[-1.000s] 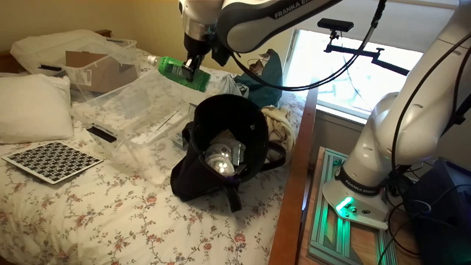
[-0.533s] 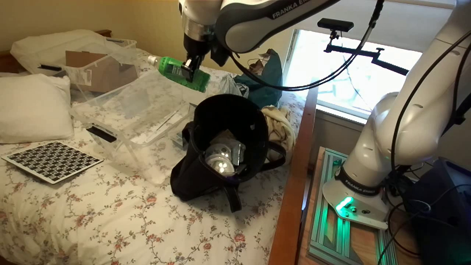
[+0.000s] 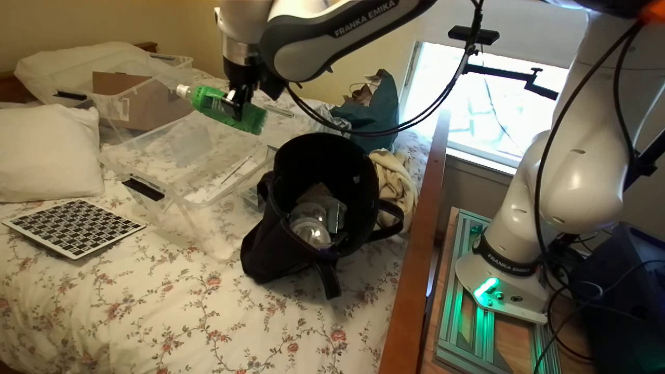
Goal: Move the green bottle, which is in the bag, to the storage bin
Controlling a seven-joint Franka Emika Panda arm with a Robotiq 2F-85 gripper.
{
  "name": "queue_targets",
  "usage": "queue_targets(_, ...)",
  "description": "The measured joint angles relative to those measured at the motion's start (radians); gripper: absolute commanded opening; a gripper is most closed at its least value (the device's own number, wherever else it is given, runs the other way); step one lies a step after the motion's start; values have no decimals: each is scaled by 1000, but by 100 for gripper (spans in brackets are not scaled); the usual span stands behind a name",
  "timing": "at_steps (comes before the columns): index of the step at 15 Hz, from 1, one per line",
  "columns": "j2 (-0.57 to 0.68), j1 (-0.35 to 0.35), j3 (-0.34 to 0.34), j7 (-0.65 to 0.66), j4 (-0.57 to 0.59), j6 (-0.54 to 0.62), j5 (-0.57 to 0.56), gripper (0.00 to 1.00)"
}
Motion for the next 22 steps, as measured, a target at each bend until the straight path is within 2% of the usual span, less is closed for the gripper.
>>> queue_targets(7,263,100,-96,25,237,-97,-23,21)
queue_targets(8,294,108,-108,25,264,-112,-23,57)
queue_targets(9,322,116,-118,25,290,-131,-23,73)
queue_targets(13,392,134,-148,22,367,-188,-20,98)
queue_targets(22,381,136,-168,23,398,-231,5,100)
